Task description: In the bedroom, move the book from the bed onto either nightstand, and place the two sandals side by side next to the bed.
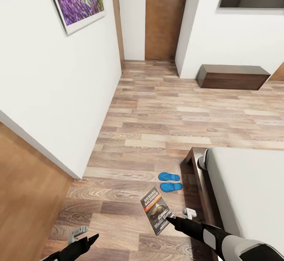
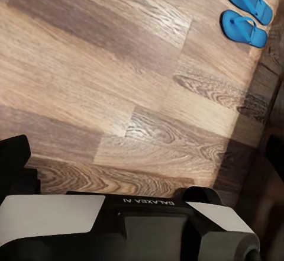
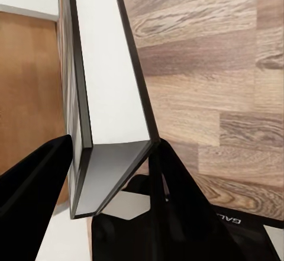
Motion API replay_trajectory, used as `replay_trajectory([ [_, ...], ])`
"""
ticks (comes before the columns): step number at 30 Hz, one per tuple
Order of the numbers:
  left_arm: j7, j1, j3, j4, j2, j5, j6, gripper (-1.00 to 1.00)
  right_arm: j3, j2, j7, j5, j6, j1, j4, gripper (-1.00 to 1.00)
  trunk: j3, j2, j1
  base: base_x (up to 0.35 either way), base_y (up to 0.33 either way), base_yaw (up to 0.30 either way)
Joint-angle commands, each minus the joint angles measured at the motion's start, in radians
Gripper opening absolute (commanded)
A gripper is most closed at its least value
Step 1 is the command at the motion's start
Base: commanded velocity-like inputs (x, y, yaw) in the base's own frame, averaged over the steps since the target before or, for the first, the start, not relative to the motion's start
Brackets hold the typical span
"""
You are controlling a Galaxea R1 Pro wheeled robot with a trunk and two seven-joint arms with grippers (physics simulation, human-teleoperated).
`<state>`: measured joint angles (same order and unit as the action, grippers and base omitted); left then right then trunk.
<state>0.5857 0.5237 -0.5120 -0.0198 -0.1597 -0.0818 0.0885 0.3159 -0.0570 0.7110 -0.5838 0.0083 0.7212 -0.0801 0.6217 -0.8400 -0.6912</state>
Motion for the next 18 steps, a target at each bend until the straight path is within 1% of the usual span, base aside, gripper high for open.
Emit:
replay_trajectory([
  [1,0.001,0.000,-0.005,0.001,0.000,-0.009,0.007,1.00,0.008,0.000,0.006,-0.010,0.001,0.001,-0.003,-1.00,-0.001,-0.001,0.000,0.000,0.000,0.000],
  [18,0.001,-0.001,-0.005,0.001,0.006,-0.009,0.007,1.00,0.008,0.000,0.005,-0.010,0.001,0.001,-0.003,-1.00,-0.028,-0.001,0.000,0.000,0.000,0.000],
])
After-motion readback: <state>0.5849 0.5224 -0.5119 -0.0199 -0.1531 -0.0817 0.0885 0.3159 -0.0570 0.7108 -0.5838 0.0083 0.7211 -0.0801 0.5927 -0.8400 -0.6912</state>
